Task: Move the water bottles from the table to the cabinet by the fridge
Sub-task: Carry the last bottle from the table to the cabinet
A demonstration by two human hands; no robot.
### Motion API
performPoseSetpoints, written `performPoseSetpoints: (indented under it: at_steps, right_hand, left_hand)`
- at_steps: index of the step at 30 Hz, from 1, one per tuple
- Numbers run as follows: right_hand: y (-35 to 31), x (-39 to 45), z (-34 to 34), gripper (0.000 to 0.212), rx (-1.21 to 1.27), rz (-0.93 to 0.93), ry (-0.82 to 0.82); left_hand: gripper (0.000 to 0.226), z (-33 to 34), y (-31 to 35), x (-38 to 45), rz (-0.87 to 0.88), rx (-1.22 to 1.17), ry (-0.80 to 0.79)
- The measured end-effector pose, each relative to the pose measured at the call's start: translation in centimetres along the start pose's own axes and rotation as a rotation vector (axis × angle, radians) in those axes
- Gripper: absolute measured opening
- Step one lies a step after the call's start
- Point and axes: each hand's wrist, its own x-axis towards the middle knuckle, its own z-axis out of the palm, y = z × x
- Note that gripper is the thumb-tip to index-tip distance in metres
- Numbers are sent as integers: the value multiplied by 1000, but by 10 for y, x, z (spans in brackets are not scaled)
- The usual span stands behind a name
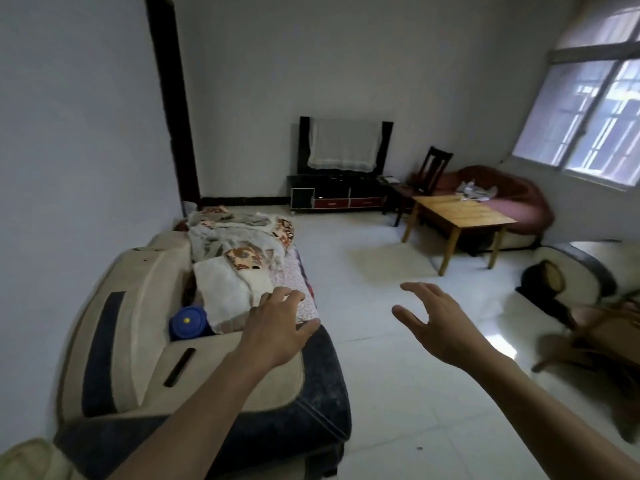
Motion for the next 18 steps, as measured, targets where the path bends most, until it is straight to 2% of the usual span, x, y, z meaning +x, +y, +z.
performPoseSetpoints:
  at_steps: [11, 18]
  right_hand:
    - [99, -118, -76, 62, -38, 287, 152]
    - [175, -163, -116, 62, 10, 352, 240]
  left_hand:
    - [58, 50, 138, 5, 332, -73, -119]
    - [58, 80, 230, -7, 404, -37, -170]
